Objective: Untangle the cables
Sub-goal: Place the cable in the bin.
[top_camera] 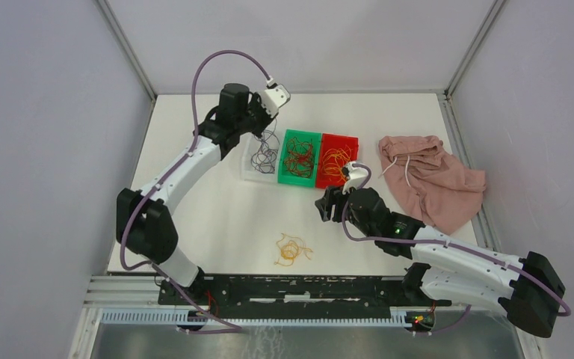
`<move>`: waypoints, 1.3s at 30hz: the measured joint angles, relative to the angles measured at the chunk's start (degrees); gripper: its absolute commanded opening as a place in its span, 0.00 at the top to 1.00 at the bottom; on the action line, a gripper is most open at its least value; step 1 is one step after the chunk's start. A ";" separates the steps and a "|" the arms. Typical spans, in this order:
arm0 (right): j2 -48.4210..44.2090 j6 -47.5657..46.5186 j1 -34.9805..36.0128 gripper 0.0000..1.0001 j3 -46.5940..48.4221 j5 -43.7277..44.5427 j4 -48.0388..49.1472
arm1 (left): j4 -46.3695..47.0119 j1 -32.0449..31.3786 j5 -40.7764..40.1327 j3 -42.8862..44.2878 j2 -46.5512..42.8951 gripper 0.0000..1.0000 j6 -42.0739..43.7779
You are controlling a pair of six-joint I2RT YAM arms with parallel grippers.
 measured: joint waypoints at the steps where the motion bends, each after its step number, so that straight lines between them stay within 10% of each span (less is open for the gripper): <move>1: 0.00 0.02 -0.02 0.34 0.00 0.02 -0.02 | -0.46 -0.09 0.17 0.55 0.96 0.97 -0.81; 37: 3.17 1.77 -4.15 0.35 0.02 -1.16 -0.85 | 8.63 1.73 -5.35 -0.96 21.79 0.97 1.40; 39: 3.17 1.77 -4.42 0.35 0.04 -1.25 -1.05 | 9.29 1.29 -5.40 -0.94 23.39 0.76 1.40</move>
